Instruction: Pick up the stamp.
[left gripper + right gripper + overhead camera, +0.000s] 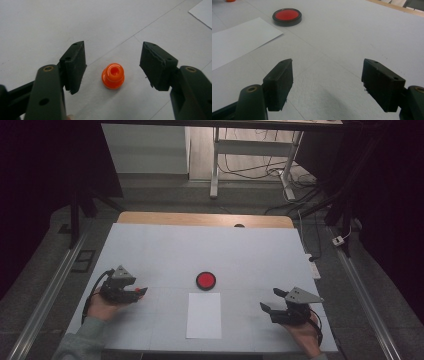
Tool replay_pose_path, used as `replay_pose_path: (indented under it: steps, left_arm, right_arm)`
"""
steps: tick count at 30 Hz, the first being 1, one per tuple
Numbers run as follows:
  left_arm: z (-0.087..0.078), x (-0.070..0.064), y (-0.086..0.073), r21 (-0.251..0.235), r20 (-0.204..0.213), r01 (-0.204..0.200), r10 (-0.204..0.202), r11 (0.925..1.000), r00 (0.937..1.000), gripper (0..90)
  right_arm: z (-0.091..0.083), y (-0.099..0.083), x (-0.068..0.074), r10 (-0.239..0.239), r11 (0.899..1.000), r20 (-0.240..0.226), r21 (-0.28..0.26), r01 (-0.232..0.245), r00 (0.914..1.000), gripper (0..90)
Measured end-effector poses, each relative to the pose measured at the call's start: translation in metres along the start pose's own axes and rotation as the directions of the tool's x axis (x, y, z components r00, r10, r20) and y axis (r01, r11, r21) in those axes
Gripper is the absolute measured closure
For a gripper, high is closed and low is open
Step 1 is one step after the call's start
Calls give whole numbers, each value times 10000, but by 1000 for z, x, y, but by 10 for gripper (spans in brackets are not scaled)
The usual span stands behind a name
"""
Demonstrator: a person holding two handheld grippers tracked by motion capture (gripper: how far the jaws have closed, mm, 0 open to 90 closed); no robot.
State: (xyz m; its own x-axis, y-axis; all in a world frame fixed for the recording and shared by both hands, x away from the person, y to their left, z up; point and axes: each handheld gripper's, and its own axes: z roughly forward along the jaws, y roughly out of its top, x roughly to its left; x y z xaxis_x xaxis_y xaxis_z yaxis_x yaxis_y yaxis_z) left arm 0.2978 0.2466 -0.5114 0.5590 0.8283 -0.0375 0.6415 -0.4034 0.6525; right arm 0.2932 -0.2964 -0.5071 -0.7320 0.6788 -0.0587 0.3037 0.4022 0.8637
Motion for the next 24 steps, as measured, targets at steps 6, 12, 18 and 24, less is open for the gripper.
replay_pose_path:
  steps: [6,12,18,24]
  left_arm:
    - [1,0,-2,67,145,-33,32,10000,9999,453]
    - [2,0,-5,217,380,-132,123,9997,9992,556]
    - [2,0,-5,250,426,-201,190,9995,9989,631]
    - [2,1,-8,351,473,-156,140,9993,9988,643]
  right_arm:
    - [0,0,-1,-5,10000,30,53,5,10000,253]
    - [0,0,0,-20,10000,48,41,20,10000,255]
    - [0,-1,-1,-24,10000,62,43,24,10000,255]
    - [-1,-1,-2,14,9999,148,100,-16,9999,256]
